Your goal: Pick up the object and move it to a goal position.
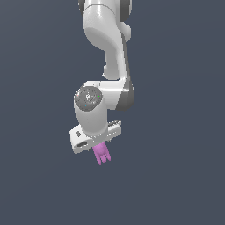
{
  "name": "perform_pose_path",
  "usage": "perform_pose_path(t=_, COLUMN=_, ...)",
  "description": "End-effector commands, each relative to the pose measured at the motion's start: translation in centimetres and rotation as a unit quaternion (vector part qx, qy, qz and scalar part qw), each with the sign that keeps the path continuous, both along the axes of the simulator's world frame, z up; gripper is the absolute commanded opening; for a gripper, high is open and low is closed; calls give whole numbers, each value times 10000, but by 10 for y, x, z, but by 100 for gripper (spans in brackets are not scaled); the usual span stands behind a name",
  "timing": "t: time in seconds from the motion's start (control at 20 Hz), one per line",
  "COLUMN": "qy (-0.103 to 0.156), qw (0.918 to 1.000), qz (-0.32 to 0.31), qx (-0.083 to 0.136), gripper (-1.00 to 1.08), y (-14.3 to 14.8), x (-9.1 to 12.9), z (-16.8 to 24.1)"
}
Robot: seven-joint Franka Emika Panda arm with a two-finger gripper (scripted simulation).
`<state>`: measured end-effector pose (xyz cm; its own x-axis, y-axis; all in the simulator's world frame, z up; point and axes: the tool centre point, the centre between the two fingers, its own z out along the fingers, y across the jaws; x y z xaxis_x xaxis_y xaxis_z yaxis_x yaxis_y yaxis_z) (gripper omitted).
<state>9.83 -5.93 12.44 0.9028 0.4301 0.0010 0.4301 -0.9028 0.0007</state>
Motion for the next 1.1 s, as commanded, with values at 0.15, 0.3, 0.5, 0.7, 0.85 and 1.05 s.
perform_pose_path(t=0.15, qy=7, qw=10000, qz=13, qx=1, gripper=100, y=0, x=-1, z=-29)
perform_pose_path(t=0.3, qy=6, qw=10000, qz=17, qx=1, gripper=100, y=0, x=-1, z=-41)
perform_pose_path(t=0.5, qy=6, qw=10000, qz=20, qx=1, gripper=100, y=0, x=0, z=-46)
perform_pose_path(t=0.7, qy=6, qw=10000, qz=20, qx=1, gripper=-100, y=0, x=0, z=-44)
perform_pose_path(t=0.85, qy=6, qw=10000, qz=20, qx=1, gripper=-100, y=0, x=0, z=-44)
perform_pose_path(t=1.05, qy=6, qw=10000, qz=20, qx=1, gripper=-100, y=0, x=0, z=-44)
